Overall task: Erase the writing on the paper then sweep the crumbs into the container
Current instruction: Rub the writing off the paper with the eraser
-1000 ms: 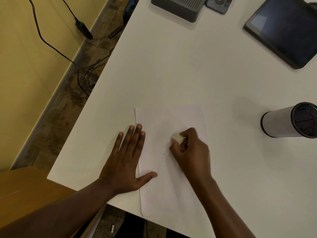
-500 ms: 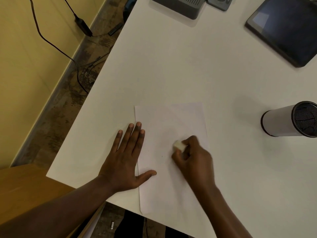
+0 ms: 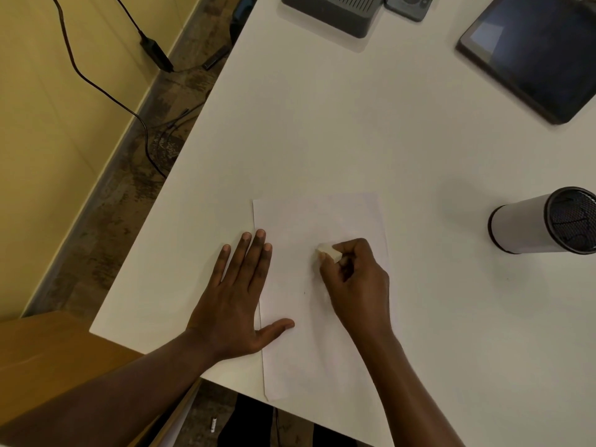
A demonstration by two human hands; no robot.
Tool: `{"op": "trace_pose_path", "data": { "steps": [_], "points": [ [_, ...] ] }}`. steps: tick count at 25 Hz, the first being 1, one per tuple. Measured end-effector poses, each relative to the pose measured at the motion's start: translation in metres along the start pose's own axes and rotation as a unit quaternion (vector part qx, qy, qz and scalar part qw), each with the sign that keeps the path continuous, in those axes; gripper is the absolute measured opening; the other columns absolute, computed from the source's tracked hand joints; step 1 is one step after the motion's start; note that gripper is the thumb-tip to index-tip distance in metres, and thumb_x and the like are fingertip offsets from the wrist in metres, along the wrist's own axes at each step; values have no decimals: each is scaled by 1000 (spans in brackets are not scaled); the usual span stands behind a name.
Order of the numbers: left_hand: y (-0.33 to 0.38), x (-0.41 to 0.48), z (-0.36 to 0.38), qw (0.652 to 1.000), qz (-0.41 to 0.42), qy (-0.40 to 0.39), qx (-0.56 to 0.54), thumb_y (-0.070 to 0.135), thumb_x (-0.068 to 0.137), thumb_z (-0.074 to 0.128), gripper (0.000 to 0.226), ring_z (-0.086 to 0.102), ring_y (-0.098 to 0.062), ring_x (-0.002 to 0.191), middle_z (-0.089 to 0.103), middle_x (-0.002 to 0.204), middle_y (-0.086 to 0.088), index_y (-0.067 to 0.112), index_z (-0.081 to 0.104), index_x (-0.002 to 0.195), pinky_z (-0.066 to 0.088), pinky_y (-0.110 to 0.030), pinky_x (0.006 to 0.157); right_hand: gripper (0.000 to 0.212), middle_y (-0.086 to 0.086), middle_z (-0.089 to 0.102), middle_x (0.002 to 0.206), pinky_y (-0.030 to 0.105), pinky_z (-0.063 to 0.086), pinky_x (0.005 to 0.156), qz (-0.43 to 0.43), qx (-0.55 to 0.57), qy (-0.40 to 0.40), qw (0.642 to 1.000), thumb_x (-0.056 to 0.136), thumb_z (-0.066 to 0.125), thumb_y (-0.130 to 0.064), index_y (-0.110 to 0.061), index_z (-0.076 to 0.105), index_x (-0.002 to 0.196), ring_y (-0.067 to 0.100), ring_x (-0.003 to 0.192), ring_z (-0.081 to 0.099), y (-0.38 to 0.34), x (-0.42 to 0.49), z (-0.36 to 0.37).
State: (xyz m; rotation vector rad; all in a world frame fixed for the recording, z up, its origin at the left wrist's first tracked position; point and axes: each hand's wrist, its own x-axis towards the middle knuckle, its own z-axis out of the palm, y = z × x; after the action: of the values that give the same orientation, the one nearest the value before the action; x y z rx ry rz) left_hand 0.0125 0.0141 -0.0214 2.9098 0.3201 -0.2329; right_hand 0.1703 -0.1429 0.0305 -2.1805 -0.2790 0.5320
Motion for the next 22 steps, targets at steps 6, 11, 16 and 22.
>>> {"op": "trace_pose_path", "data": {
  "steps": [6,11,16,22],
  "points": [
    [0,0,0,1000,-1,-1,-3,89,89,35,121,2,-37,165,0,178,-19,1,8,167,21,-62,130,11,1,73,85,36,58,69,118,129,-44,984,96,66,-34,-23,65,98,18,75,69,5,-21,-16],
    [0,-1,0,1000,5,9,-9,88,89,37,121,2,-37,165,-1,177,-19,0,8,166,18,-60,130,17,6,74,85,37,59,71,120,170,-84,975,104,51,-19,-24,66,113,21,74,70,3,-22,-29],
    [0,0,0,1000,2,10,-9,89,89,35,121,1,-37,165,-1,178,-19,0,7,167,17,-60,130,26,4,71,79,29,55,62,82,85,-108,987,106,44,-18,-22,69,101,14,66,66,3,-25,-38],
    [1,-1,0,1000,4,14,-13,87,90,39,120,0,-36,165,-2,178,-18,1,7,167,15,-59,131,10,0,70,72,18,47,57,40,-19,-150,988,105,47,-31,-28,54,100,7,60,63,9,-25,-42]
  ]
}}
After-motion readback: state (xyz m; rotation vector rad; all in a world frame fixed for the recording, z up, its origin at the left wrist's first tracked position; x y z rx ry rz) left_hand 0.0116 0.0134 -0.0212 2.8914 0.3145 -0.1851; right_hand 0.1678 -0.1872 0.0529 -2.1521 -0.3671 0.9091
